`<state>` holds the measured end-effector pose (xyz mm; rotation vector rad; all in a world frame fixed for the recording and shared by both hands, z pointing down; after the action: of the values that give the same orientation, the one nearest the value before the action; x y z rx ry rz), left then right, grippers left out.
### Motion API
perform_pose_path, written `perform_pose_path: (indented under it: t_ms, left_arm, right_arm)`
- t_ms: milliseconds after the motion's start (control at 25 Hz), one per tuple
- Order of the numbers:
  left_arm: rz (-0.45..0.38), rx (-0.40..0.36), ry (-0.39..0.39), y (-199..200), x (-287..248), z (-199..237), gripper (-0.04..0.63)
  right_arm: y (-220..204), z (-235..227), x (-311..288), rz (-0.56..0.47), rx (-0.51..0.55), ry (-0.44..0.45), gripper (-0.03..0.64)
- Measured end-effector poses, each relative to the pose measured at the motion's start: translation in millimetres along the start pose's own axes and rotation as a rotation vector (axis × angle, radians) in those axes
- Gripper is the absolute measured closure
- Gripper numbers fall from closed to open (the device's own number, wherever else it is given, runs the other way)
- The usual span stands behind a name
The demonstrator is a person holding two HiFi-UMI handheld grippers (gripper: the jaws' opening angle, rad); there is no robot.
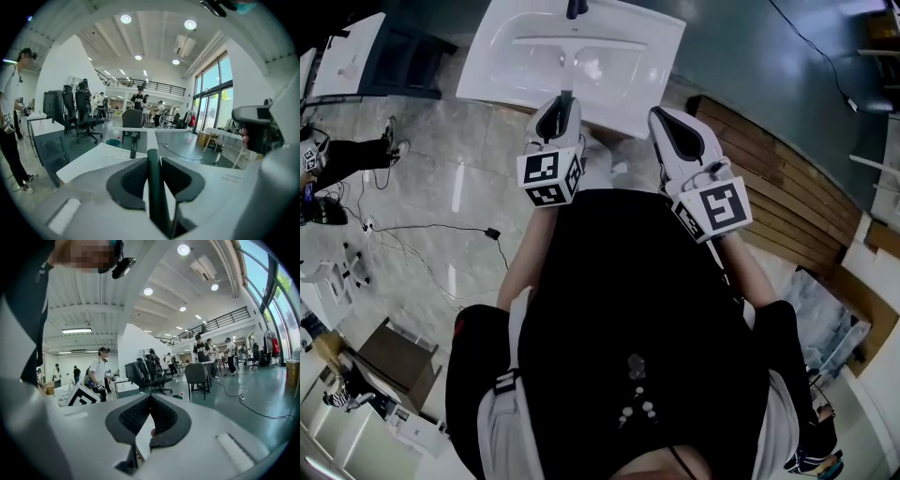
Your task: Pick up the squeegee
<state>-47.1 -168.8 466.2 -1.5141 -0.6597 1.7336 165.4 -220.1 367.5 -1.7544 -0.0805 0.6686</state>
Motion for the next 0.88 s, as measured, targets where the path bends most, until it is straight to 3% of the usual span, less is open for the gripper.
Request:
perform_pose_path:
  t_ms: [880]
  left_arm:
    - [-0.33, -0.097, -0.054, 90, 69, -19, 0.489]
  right_arm:
    - [37, -10, 21, -0.122, 0.089, -0.041, 0.614]
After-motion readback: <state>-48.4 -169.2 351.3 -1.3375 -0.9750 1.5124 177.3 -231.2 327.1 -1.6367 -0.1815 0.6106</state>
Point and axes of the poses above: the fingertips, and each gripper's own axes: x backward along the fingers, z to its left, y out of its top, the point moved 8 cm from there along x, backward along the fingers, and after that the axes turned 14 degrees about z, right-handed, at the moved point
